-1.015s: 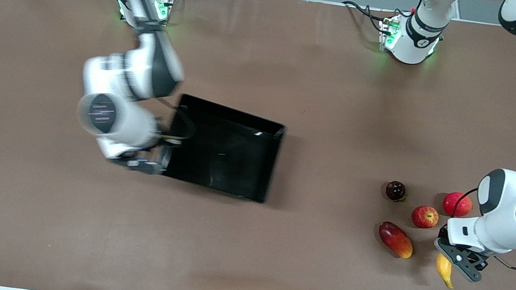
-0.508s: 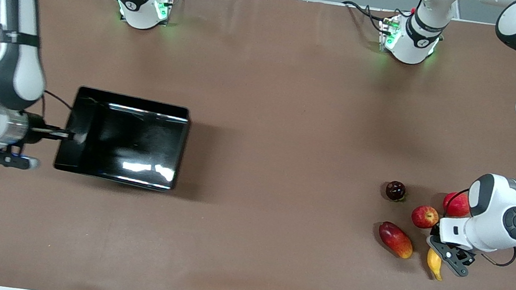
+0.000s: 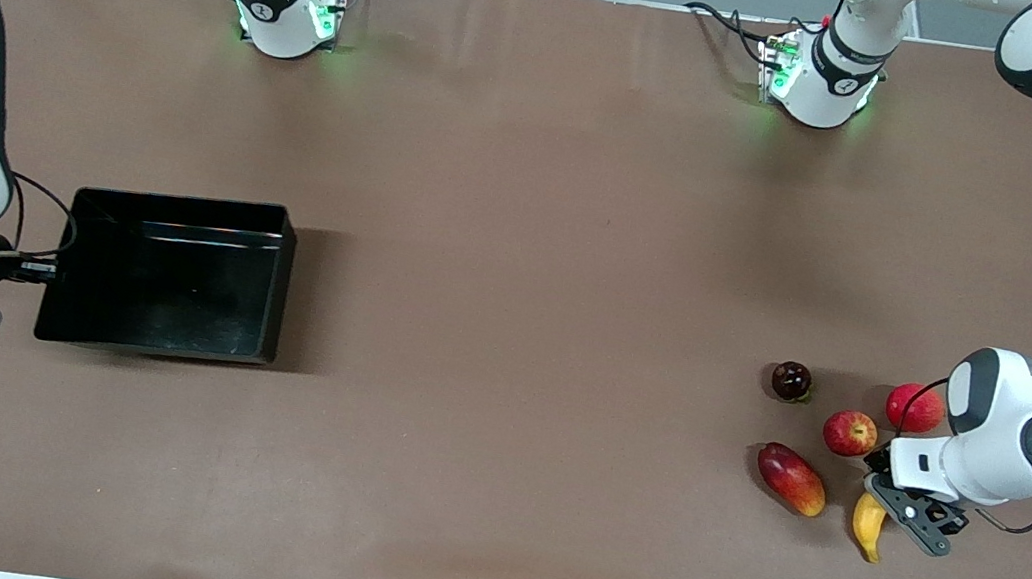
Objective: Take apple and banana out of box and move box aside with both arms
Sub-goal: 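Drag the black tray away with the right gripper while the left releases banana, then release the tray with the right gripper and lift the left gripper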
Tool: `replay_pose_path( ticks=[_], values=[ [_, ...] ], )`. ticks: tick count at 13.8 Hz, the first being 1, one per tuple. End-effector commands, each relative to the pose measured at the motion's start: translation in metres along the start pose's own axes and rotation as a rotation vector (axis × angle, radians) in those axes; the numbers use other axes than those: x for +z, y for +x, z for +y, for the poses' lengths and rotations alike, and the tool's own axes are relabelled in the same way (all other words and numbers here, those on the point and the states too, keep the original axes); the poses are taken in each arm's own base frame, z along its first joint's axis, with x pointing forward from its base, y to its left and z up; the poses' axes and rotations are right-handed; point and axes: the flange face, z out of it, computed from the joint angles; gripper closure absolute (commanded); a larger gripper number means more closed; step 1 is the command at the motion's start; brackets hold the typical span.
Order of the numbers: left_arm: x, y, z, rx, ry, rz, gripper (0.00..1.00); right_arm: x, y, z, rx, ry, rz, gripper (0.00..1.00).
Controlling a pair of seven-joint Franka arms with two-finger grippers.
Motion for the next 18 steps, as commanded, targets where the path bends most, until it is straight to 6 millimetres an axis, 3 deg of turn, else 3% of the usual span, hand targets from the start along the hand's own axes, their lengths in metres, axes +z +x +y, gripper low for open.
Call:
replay_pose_path(
  ticks=[1, 2, 4, 5, 6, 7, 8, 10, 12, 14, 16, 18],
  values=[
    [-0.043, 0.003, -0.012, -0.067, -0.019, 0.049, 0.0, 0.002, -0.012, 0.027, -0.004, 0.016, 0.002, 1.0],
    [-0.062, 0.005, -0.014, -0.097, -0.039, 0.056, 0.0, 0.008, -0.016, 0.034, 0.006, 0.019, -0.002, 1.0],
    [-0.118, 0.004, -0.022, -0.177, -0.057, 0.096, 0.0, 0.022, -0.023, 0.044, 0.023, 0.015, 0.006, 1.0],
    [-0.145, 0.004, -0.02, -0.223, -0.079, 0.092, 0.0, 0.026, -0.026, 0.05, 0.027, 0.017, 0.004, 0.77],
    [-0.172, 0.003, -0.018, -0.28, -0.081, 0.081, 0.0, 0.03, -0.028, 0.054, 0.026, 0.021, -0.004, 0.09],
    [-0.195, 0.002, -0.015, -0.333, -0.077, 0.064, 0.0, 0.03, -0.028, 0.052, 0.017, 0.024, -0.009, 0.0],
    [-0.21, 0.0, -0.012, -0.399, -0.083, 0.04, 0.0, 0.025, -0.026, 0.051, 0.011, 0.022, -0.004, 0.0],
    [-0.239, -0.004, -0.003, -0.514, -0.092, -0.002, 0.0, -0.013, -0.012, 0.038, -0.017, 0.018, 0.018, 0.0],
    [-0.27, -0.008, 0.007, -0.591, -0.087, -0.041, 0.0, -0.056, 0.01, -0.006, -0.161, -0.004, 0.023, 0.0],
    [-0.304, -0.009, 0.021, -0.667, -0.076, -0.076, 0.0, -0.089, 0.029, -0.033, -0.235, -0.037, 0.079, 0.0],
    [-0.335, 0.001, 0.039, -0.759, -0.057, -0.073, 0.0, -0.123, 0.052, -0.097, -0.385, -0.169, 0.098, 0.0],
    [-0.358, -0.002, 0.053, -0.757, -0.057, -0.109, 0.0, -0.156, 0.063, -0.145, -0.487, -0.312, 0.11, 0.0]
  ],
)
